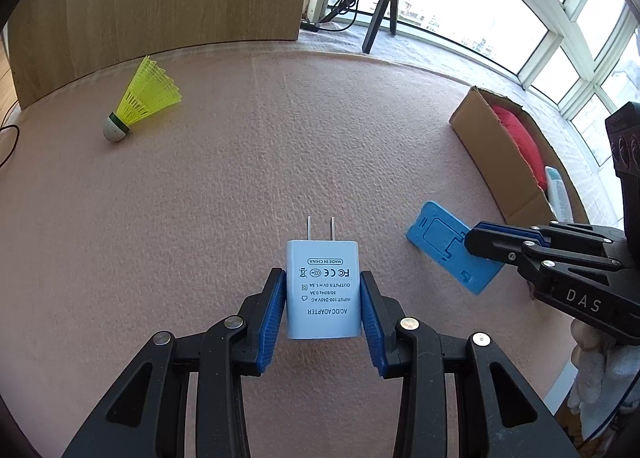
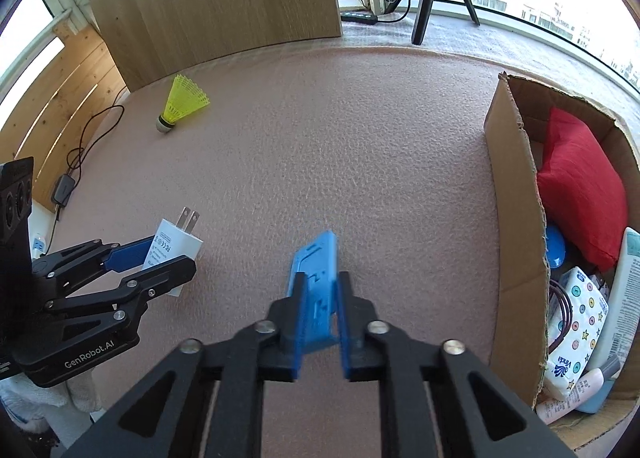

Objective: Organize objects
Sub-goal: 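Lift the blue stand with the right tool while the left tool opens off the charger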

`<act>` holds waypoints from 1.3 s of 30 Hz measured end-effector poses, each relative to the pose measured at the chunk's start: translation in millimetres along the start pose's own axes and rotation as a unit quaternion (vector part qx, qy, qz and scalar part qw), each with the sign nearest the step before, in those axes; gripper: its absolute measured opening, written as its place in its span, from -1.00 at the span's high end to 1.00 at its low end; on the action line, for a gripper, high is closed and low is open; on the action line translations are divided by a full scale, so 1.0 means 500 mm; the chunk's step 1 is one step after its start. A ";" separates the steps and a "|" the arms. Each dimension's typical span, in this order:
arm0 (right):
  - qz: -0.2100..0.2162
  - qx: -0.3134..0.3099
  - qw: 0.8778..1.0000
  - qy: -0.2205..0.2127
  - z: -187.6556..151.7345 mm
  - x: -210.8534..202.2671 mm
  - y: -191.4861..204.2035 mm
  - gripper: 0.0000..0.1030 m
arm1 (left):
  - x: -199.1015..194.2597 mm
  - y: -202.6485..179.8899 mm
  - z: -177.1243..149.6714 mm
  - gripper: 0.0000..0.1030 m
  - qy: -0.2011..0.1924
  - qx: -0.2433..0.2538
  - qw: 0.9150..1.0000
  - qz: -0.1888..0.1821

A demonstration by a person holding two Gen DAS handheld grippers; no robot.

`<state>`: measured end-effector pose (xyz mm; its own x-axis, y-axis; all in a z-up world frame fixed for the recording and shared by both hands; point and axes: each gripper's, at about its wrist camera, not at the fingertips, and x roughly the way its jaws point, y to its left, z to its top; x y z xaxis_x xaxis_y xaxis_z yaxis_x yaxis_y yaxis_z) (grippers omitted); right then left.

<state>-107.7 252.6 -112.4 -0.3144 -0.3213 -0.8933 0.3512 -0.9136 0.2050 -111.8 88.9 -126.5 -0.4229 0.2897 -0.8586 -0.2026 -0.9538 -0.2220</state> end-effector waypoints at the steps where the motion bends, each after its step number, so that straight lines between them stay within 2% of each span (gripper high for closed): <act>1: 0.004 0.005 1.000 -0.003 0.000 -0.007 -0.004 0.87 | -0.003 -0.004 0.003 0.24 -0.002 0.002 1.000 -0.002; 4: 0.009 -0.001 1.000 0.001 0.003 -0.012 -0.012 0.87 | -0.002 -0.019 0.011 0.24 -0.005 0.012 1.000 -0.003; 6: 0.009 0.010 1.000 0.005 0.003 -0.003 -0.023 0.87 | 0.002 -0.023 0.015 0.24 -0.004 0.013 1.000 -0.003; 9: 0.030 0.043 0.998 0.019 -0.006 0.009 -0.045 0.86 | 0.004 -0.021 0.012 0.24 -0.003 0.012 1.000 -0.004; 11: 0.034 0.063 0.997 0.030 -0.014 0.015 -0.057 0.74 | 0.004 -0.018 0.009 0.24 -0.004 0.009 1.000 -0.004; 13: 0.031 0.079 0.996 0.036 -0.020 0.021 -0.065 0.37 | 0.003 -0.013 0.004 0.24 -0.004 0.006 1.000 -0.006; 15: 0.028 0.099 0.994 0.039 -0.023 0.024 -0.073 0.26 | 0.002 -0.010 -0.002 0.24 -0.004 0.006 1.000 -0.005; 26: -0.005 0.124 0.991 0.046 -0.014 0.052 -0.071 0.18 | 0.030 0.041 -0.017 0.23 0.014 0.007 0.999 0.033; 32: -0.022 0.131 0.990 0.043 0.004 0.063 -0.074 0.18 | 0.031 0.049 -0.023 0.23 0.015 0.008 0.999 0.032; 39: -0.058 0.071 0.995 0.048 0.028 0.084 -0.036 0.16 | 0.024 0.056 -0.034 0.23 0.015 -0.001 1.000 0.025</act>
<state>-139.6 251.9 -147.7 -0.2576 -0.1934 -0.9467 0.1872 -0.9712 0.1474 -107.7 64.4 -150.6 -0.4066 0.2387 -0.8819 -0.1790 -0.9674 -0.1793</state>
